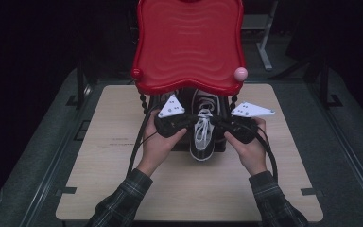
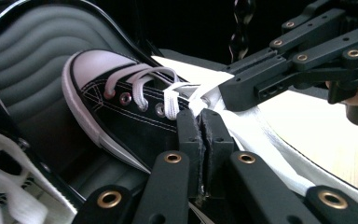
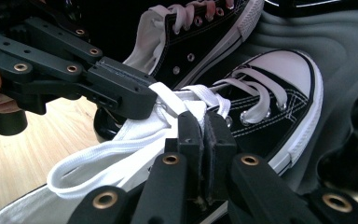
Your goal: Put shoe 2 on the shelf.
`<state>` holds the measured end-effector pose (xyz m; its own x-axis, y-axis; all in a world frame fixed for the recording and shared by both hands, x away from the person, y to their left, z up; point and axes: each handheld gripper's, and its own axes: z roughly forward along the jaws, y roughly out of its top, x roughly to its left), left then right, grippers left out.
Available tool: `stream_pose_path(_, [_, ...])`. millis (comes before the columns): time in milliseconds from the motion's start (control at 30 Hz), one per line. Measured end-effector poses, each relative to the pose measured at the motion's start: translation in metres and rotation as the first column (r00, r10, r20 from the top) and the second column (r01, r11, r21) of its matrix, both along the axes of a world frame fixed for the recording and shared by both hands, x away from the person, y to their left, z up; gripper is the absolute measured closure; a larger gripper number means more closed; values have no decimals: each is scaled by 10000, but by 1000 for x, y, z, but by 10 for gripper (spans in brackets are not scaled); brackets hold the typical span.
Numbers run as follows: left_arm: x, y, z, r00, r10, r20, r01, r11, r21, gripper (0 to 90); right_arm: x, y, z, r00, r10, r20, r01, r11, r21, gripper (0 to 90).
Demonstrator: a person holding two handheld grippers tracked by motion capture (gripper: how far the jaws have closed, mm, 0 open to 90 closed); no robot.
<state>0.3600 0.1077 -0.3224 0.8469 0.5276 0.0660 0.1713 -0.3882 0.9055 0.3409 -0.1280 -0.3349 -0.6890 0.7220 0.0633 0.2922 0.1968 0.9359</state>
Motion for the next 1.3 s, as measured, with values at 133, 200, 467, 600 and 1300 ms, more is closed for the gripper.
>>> stream_pose_path(133, [-1, 2, 0, 9999, 24, -108, -22, 9999, 168, 857, 0, 1, -3, 9998, 51, -174, -49, 9999, 135, 793])
stream_pose_path(200, [-2, 5, 2, 10000, -13, -29, 14, 9999, 114, 788, -2, 0, -2, 9999, 38, -118, -35, 9997, 259, 715])
stream_pose_path(467, [-22, 28, 1, 9996, -149, -245, 143, 9996, -236, 631, -28, -15, 4, 9998, 123, -174, -111, 9976, 677, 608])
stream_pose_path(600, [-36, 39, -6, 9991, -280, -311, 279, 9996, -31, 576, -41, -20, -2, 9997, 93, -219, -82, 9988, 490, 568])
stream_pose_path(1300, [-51, 26, -79, 9896, -944, -1082, 1064, 9881, 1112, 454, -68, -1, -71, 9881, 813, -1302, -996, 9850, -1409, 466])
